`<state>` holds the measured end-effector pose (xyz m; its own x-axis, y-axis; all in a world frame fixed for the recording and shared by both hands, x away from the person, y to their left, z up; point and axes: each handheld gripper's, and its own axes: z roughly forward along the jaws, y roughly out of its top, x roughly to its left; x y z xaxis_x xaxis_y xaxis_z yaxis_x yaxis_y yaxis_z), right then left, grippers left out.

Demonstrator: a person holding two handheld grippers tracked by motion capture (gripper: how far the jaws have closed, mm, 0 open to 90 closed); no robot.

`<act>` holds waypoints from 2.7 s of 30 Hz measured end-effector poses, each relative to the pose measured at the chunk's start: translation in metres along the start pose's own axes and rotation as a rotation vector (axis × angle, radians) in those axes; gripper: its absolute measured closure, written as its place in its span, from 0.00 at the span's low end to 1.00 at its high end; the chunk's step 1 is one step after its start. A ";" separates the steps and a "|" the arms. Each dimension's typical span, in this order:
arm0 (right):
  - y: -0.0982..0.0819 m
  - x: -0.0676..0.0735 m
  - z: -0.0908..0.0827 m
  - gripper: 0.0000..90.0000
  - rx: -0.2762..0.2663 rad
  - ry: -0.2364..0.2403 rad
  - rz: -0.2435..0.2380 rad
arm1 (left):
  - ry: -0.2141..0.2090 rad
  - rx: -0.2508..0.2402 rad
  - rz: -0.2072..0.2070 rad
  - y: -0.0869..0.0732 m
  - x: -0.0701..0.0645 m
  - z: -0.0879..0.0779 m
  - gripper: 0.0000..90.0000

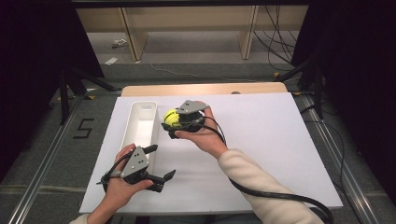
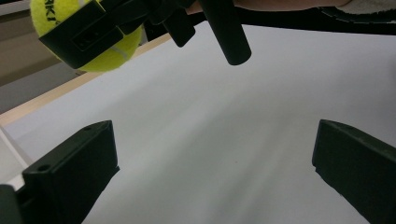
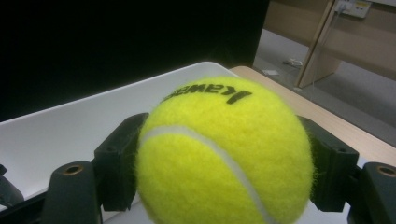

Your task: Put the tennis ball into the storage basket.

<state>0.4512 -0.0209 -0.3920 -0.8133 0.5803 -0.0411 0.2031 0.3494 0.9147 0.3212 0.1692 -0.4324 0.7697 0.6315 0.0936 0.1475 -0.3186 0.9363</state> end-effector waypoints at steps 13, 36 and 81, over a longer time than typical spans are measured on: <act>0.002 0.001 0.006 0.29 0.003 0.003 -0.004 | 0.016 0.004 0.248 0.007 0.016 -0.001 0.00; 0.007 0.003 0.013 0.29 0.006 0.009 -0.006 | -0.015 0.006 -0.016 0.000 -0.001 0.000 0.00; 0.017 0.014 0.032 0.29 0.006 0.036 -0.011 | -0.016 0.007 -0.010 0.000 -0.002 -0.001 0.00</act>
<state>0.4609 0.0162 -0.3901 -0.8347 0.5495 -0.0360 0.1974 0.3596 0.9120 0.3196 0.1686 -0.4325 0.7780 0.6234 0.0785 0.1598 -0.3171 0.9348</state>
